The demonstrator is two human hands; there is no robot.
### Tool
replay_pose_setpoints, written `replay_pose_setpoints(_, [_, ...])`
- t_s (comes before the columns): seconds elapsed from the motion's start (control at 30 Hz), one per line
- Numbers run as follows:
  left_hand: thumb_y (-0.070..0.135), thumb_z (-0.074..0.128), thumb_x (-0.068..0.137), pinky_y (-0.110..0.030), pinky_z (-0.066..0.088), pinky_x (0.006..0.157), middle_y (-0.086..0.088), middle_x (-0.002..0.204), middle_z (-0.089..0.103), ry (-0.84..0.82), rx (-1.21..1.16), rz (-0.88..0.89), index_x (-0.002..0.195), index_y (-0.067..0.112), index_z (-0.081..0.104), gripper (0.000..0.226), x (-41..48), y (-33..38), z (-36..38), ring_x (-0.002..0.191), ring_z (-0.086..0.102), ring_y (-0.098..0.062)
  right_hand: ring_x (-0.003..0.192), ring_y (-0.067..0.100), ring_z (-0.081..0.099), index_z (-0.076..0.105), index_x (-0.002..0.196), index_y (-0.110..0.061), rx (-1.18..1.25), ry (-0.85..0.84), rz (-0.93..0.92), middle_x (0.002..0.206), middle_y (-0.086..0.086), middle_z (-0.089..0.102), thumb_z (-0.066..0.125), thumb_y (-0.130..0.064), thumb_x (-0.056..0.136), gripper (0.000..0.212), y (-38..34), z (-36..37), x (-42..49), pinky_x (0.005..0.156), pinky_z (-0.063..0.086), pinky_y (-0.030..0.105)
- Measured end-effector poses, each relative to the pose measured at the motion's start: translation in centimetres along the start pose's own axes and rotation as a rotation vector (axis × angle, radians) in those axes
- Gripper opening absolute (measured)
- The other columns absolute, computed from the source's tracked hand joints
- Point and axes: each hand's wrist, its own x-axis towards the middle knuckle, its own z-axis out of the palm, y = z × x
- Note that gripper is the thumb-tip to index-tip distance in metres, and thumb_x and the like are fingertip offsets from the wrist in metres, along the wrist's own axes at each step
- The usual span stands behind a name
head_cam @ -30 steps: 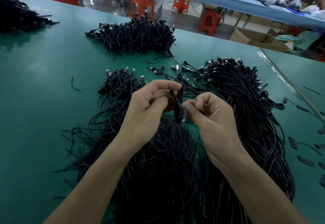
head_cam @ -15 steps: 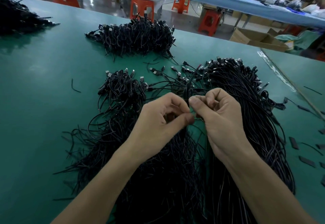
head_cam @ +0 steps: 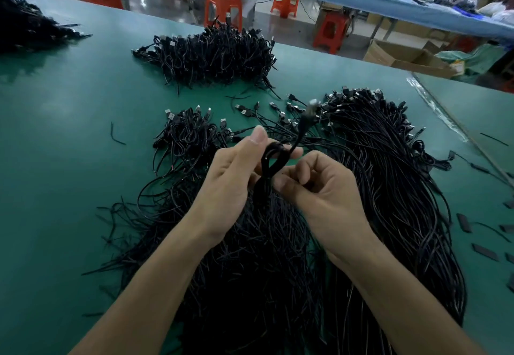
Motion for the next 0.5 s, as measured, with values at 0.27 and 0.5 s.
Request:
replay_pose_setpoints(0.27, [0.041,0.075,0.078,-0.025,0.045,0.075,0.006,0.088,0.054,-0.018,0.16,0.089,0.082,0.022,0.08,0.02,0.0,-0.4,-0.3,0.086,0.052,-0.008,0.075,0.013,0.064,0.044,0.068,-0.016,0.025,0.147,-0.021,0.073,0.004,0.066,0.067,0.011,0.085,0.04,-0.2,-0.6,0.7,0.074,0.056,0.026])
replay_pose_setpoints(0.5, [0.025,0.089,0.073,-0.022,0.036,0.047,0.006,0.062,0.049,0.109,0.194,0.09,0.085,0.018,0.052,0.038,0.1,-0.9,-0.2,0.052,0.039,-0.009,0.067,0.015,0.067,0.043,0.068,-0.018,-0.033,0.199,-0.172,0.075,-0.002,0.067,0.067,0.007,0.087,0.04,-0.6,0.1,0.8,0.072,0.055,0.027])
